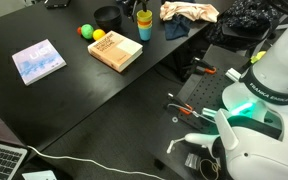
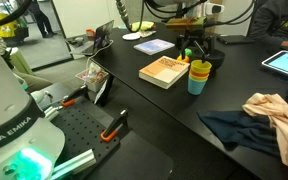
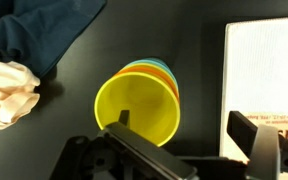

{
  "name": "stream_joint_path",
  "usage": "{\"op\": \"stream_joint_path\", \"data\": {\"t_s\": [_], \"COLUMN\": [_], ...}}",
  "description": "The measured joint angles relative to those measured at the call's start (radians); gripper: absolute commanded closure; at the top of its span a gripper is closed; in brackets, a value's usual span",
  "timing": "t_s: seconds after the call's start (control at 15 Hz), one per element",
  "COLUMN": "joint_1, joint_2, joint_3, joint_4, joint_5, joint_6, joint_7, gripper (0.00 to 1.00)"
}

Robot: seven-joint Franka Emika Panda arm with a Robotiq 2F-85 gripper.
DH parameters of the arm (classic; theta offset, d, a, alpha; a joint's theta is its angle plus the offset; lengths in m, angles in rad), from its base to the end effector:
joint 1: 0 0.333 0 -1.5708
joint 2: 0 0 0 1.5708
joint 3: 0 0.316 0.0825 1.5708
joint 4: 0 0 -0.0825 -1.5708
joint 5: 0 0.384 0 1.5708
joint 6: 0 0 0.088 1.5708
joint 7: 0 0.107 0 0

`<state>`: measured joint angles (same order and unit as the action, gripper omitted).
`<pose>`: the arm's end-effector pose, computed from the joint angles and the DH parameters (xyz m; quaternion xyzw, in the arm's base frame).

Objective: Remove the yellow, orange and yellow cups and put them on the table

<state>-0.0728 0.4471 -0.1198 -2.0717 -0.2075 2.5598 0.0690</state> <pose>0.5842 -0.1099 0.2167 0.9955 -0.0386 0.0148 0.0854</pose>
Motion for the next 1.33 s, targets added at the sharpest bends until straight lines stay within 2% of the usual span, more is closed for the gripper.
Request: {"op": "stream_joint_path", "data": {"t_s": [0.07,0.13,0.2,0.73,0.93,1.07,1.33], "joint_1": [0.000,0.000,0.000,0.000,-0.001,-0.001,0.000], "joint_2": [0.009,0.016,0.022,0.026,0.026,0.026,0.017], "joint_3": [0.000,0.000,0.000,0.000,-0.003,-0.006,-0.010], "joint_4": [0.009,0.017,0.025,0.036,0.036,0.036,0.038], "joint_5": [0.002,0.003,0.005,0.038,0.038,0.038,0.038], "joint_6": [0.000,0.000,0.000,0.000,0.000,-0.001,-0.048], "joint_7": [0.000,0.000,0.000,0.000,0.000,0.000,0.000], "gripper": [0.07,0.18,0.34,0.95,1.00,0.96,0.96]}}
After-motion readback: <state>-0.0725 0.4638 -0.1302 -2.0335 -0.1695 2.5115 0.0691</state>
